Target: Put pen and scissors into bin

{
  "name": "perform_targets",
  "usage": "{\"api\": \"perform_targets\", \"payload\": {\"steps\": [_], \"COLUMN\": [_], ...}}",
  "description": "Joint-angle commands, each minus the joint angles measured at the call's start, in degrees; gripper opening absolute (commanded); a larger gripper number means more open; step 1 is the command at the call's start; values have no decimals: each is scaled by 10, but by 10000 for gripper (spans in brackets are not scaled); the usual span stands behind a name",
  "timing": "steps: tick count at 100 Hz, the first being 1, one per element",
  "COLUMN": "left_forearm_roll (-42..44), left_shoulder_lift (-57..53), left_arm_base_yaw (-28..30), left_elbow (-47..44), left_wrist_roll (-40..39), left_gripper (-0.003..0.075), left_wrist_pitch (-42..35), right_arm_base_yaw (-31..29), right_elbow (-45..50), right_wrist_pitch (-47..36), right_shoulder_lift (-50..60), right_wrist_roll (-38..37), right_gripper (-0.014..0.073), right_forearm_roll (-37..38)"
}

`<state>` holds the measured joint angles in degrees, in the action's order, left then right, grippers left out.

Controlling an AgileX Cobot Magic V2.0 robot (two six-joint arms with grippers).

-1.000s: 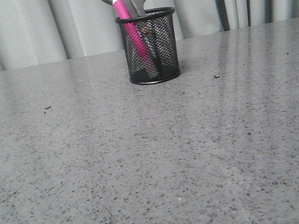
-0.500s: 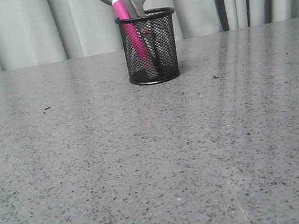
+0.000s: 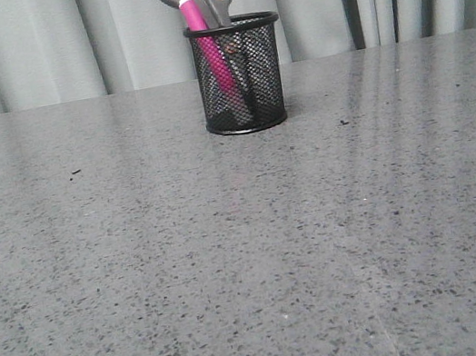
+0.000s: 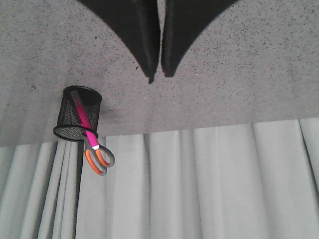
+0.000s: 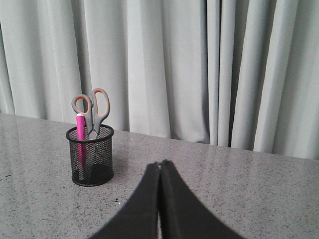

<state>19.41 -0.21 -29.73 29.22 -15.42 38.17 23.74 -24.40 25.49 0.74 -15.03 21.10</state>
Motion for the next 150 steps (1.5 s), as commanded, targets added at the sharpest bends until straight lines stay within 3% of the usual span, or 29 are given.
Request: {"api": "perform_targets", "payload": {"steps": [1, 10, 22, 39, 53, 68, 150], "left_forearm_roll": [6, -14, -160, -253, -276, -284, -287], "left_shoulder_lift": [-3, -7, -7, -6, -7, -19, -19], "left_arm_base_yaw": [5, 12, 42, 141, 228, 272, 274], "left_elbow": [1, -28, -117, -236, -295, -318, -318], "left_wrist_roll": [0, 80, 276, 281, 268, 268, 268], "left_gripper": [-19, -19, -19, -19, -19, -19, -19], "left_wrist_pitch": [-48, -121, -249, -356, -339, -225, -217], "right_arm_base_yaw": [0, 0, 0, 0, 0, 0, 0], "right_elbow": [-12, -12, -12, -12, -12, -12, -11], "right_wrist_pitch": [-39, -39, -39, -39, -39, -39, -39], "right_shoulder_lift": [9, 9, 9, 9, 9, 9, 9], "right_wrist_roll": [5, 5, 5, 5, 5, 5, 5], "right_gripper": [-76, -76, -76, -76, -76, -76, -76], "right_forearm_roll": [6, 6, 6, 6, 6, 6, 6]}}
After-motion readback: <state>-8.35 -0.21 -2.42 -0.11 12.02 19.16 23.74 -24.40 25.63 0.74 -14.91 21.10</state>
